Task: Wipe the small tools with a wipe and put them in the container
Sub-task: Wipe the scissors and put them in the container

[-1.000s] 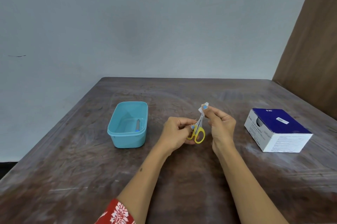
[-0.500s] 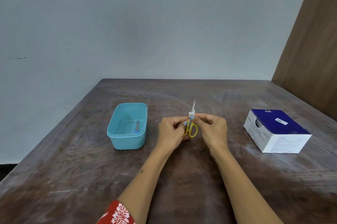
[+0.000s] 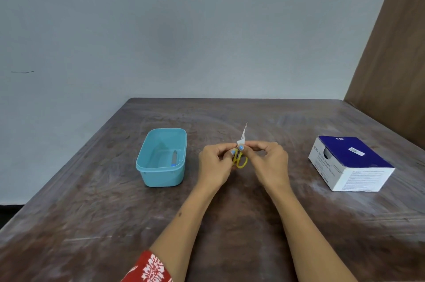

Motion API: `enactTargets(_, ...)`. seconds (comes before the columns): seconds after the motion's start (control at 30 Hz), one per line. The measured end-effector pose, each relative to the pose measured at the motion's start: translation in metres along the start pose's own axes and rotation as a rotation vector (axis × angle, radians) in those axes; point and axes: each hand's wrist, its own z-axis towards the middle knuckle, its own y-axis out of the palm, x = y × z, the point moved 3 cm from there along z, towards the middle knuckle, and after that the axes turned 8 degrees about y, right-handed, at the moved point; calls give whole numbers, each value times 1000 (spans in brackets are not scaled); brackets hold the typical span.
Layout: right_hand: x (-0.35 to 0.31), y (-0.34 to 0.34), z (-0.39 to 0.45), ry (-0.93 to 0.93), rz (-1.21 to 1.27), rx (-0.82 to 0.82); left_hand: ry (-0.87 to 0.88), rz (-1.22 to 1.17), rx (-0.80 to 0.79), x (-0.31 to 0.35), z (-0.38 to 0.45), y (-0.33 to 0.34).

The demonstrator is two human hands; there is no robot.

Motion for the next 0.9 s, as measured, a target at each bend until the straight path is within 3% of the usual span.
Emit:
enactTargets(0.13, 3, -1, 2, -25, -92, 25, 27, 19, 18, 1, 1, -1)
enactTargets(0.5, 8, 4, 3, 5, -131, -25, 8, -224, 106, 7, 1, -4)
enactTargets(0.73, 6, 5, 1, 28, -146, -69, 43, -162, 161, 8, 1, -6)
enactTargets(0.9, 4, 5, -2, -30, -332, -69, 155, -136, 215, 24, -1, -8)
